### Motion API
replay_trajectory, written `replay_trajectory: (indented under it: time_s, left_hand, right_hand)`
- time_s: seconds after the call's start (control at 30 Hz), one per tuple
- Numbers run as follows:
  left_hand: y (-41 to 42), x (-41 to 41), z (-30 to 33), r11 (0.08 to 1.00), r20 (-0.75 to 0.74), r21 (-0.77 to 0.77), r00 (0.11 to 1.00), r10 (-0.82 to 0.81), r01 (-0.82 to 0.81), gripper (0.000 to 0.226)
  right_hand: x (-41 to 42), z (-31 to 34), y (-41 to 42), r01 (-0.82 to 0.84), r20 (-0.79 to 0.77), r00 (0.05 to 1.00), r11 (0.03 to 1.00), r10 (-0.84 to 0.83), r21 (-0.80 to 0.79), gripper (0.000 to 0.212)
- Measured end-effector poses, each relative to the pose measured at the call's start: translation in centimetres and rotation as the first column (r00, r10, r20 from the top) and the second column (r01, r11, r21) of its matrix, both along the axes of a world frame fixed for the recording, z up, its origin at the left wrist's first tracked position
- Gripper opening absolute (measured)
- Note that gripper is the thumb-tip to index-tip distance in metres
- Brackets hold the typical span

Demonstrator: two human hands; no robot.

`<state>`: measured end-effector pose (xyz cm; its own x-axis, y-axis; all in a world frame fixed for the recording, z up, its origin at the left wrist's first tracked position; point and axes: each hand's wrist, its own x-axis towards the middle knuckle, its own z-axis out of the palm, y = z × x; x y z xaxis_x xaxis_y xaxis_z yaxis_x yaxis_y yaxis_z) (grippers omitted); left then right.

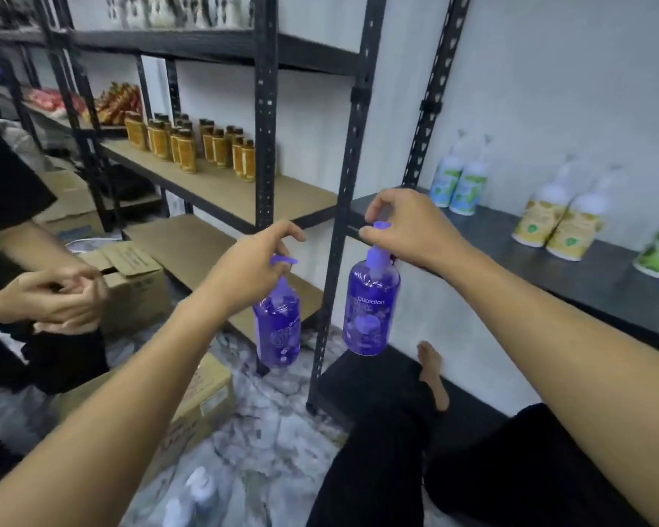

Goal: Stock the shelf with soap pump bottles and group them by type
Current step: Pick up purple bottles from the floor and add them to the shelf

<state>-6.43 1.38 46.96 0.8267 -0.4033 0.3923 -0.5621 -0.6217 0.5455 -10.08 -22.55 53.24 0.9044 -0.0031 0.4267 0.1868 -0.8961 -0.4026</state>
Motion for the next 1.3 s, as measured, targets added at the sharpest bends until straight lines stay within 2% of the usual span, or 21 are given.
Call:
replay_trajectory:
  time_s: [0.27, 0.6, 0.93, 1.17, 1.3]
  left_hand:
    - [-8.7, -0.6, 11.9, 0.971, 0.212, -0.068, 0.954, -0.211, 0.229, 0.036]
    - [-22.2, -2.7, 20.8, 0.873, 0.325, -0.043, 0.833, -0.447, 0.485, 0.033]
    - [-36.9, -6.7, 23.2, 0.750, 0.358, -0.047, 0.713, -0.603, 0.659, 0.032]
    - [-45.6, -9.2, 23.1, 0.668, 0.335, -0.044, 0.641, -0.691, 0.743, 0.032]
    - [-49.8, -10.2, 22.7, 0.626, 0.320, -0.036, 0.603, -0.731, 0.779, 0.032]
  right_hand:
    - [-5.6, 11.3, -8.0, 0.165, 0.160, 0.975, 0.985, -0.156, -0.047, 0.004]
    - [-14.6, 18.9, -19.0, 0.447, 0.221, 0.886, 0.879, -0.408, -0.168, 0.012]
    - [-23.5, 21.0, -30.4, 0.672, 0.215, 0.740, 0.715, -0.637, -0.195, 0.015]
    - [-27.3, 19.8, -38.1, 0.755, 0.152, 0.652, 0.618, -0.743, -0.217, 0.016]
    - [-28.8, 18.4, -42.6, 0.777, 0.105, 0.622, 0.595, -0.776, -0.205, 0.016]
